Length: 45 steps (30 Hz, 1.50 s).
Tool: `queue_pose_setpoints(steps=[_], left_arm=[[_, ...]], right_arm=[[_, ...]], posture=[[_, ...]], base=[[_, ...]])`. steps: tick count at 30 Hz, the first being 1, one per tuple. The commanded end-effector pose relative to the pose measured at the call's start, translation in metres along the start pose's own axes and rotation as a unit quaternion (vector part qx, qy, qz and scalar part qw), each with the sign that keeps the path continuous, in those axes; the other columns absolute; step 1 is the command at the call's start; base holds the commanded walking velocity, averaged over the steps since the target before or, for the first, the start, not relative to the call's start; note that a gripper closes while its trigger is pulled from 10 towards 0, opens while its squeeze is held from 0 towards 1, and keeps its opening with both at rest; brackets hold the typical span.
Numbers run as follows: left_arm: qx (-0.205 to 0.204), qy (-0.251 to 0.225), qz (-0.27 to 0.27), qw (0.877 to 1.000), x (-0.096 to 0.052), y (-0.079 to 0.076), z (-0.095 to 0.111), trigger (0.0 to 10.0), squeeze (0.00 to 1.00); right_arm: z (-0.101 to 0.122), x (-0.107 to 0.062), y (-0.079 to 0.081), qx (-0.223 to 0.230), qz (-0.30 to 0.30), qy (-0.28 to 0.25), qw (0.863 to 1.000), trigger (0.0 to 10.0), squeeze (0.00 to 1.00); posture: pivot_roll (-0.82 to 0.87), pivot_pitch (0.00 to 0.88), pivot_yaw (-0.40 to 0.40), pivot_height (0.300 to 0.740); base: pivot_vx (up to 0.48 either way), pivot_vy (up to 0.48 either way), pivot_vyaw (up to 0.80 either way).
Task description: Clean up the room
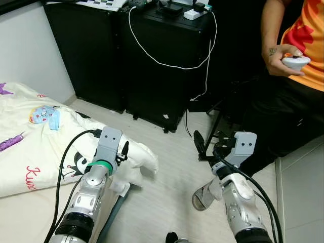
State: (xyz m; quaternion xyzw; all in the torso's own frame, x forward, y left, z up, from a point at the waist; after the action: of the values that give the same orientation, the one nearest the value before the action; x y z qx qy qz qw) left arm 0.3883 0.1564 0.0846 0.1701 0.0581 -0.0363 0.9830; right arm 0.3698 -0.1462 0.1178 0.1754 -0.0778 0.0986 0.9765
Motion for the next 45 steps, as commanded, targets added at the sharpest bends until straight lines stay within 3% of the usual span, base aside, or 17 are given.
queue_pose_setpoints(steps=[1, 38, 45], left_arm=[[-0.001, 0.005, -0.007, 1.0, -0.002, -0.003, -0.003, 10.0, 0.0], [-0.01, -0.01, -0.014, 1.0, -0.004, -0.01, 0.008, 10.0, 0.0], [-0.011, -0.01, -0.011, 1.0, -0.005, -0.008, 0.007, 10.0, 0.0]], right_arm=[[-0.006, -0.003, -0.002, 0.007, -0.003, 0.01, 1.0, 10.0, 0.0], [-0.008, -0.007, -0.006, 0.012, -0.014, 0.014, 1.0, 10.0, 0.0], [-0.008, -0.007, -0.005, 0.013, -0.012, 0.014, 1.0, 10.0, 0.0]], posture=[[0.07, 0.053, 0.005, 0.74], [0.07, 0.086, -0.002, 0.74], [0.07, 0.086, -0.002, 0.74]], base=[[0.0, 0.0, 0.0], [0.0, 0.0, 0.0], [-0.298, 0.0, 0.0]])
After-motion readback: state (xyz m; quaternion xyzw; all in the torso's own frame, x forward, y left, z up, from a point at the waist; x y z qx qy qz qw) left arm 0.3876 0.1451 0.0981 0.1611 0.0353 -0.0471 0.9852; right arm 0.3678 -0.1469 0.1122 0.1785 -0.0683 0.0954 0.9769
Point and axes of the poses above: a point about 5 cm out from each wrist's last joint towards the gripper, its own x axis pointing out of the wrist towards the gripper, its own z axis along the axis of the wrist's last joint, y = z × x, the point moved 6 cm from there along x, pointing out of the wrist towards the gripper, and after that the axes turned 7 degrees about x, right-handed, at the moved point
